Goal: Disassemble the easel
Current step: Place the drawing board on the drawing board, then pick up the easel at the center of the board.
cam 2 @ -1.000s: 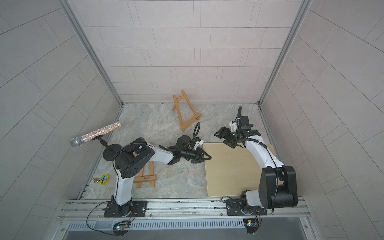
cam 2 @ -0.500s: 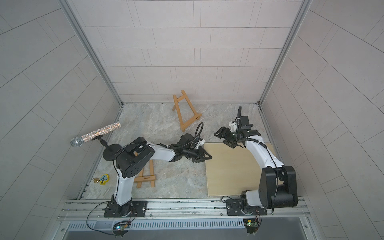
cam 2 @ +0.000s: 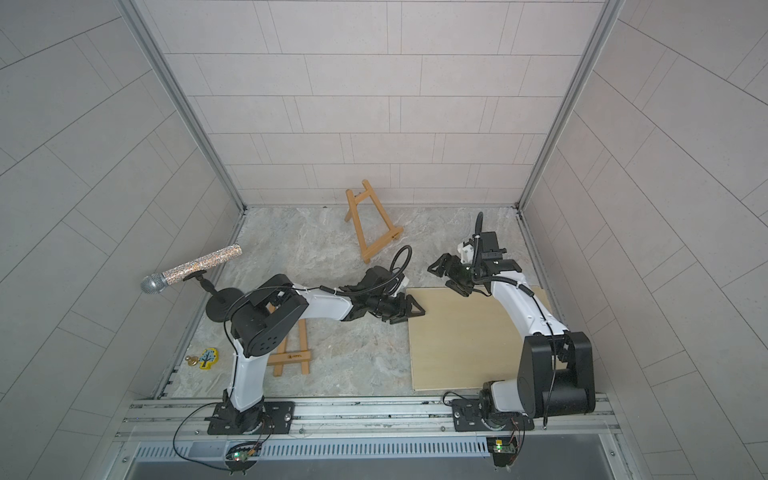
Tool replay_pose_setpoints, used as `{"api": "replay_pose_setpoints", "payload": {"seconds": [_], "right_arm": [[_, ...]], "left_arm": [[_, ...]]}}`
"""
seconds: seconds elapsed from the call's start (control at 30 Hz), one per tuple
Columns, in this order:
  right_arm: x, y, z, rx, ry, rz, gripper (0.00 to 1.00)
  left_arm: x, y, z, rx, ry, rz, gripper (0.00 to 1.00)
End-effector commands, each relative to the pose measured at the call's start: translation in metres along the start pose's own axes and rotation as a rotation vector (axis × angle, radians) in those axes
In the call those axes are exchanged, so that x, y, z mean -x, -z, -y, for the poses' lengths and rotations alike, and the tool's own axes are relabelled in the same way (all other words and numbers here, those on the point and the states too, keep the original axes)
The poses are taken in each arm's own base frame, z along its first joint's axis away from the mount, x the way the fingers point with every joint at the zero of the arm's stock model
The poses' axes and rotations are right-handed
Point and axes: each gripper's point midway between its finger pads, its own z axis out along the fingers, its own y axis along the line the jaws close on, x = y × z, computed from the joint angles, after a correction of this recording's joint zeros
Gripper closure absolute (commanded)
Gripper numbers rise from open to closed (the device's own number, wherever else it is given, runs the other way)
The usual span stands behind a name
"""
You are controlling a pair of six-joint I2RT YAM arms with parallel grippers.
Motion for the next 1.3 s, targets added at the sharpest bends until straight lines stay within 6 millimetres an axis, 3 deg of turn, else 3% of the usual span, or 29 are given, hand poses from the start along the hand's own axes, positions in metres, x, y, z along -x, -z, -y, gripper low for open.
{"api": "replay_pose_setpoints", "payload": {"seconds": [0.0, 0.1, 0.3, 0.57, 0.7, 0.9, 1.27], "right_arm": [[-0.002, 0.006, -0.006, 0.011, 0.038, 0.009, 0.16], [-0.004, 0.005, -0.003, 0.002, 0.041, 0.005, 0.16], [-0.004, 0.005, -0.001, -0.003, 0.044, 0.005, 0.16], [-0.001, -0.009, -0.014, -0.019, 0.156, -0.011, 0.16], [0.011, -0.031, -0.038, -0.003, 0.294, -0.020, 0.16], [0.049, -0.070, -0.088, 0.047, 0.534, 0.001, 0.15], [0.118, -0.138, -0.158, 0.194, 0.780, 0.055, 0.14]], "left_arm": [[-0.003, 0.006, -0.044, 0.183, 0.033, 0.016, 0.33], [-0.006, 0.013, -0.048, 0.221, 0.035, 0.015, 0.24], [-0.007, 0.030, -0.049, 0.306, 0.011, 0.018, 0.16], [0.008, 0.081, -0.036, 0.361, -0.041, 0.084, 0.14], [0.018, 0.113, -0.035, 0.375, -0.065, 0.127, 0.12], [0.022, 0.151, -0.029, 0.374, -0.099, 0.153, 0.10], [0.005, 0.176, -0.024, 0.340, -0.095, 0.157, 0.08]]}}
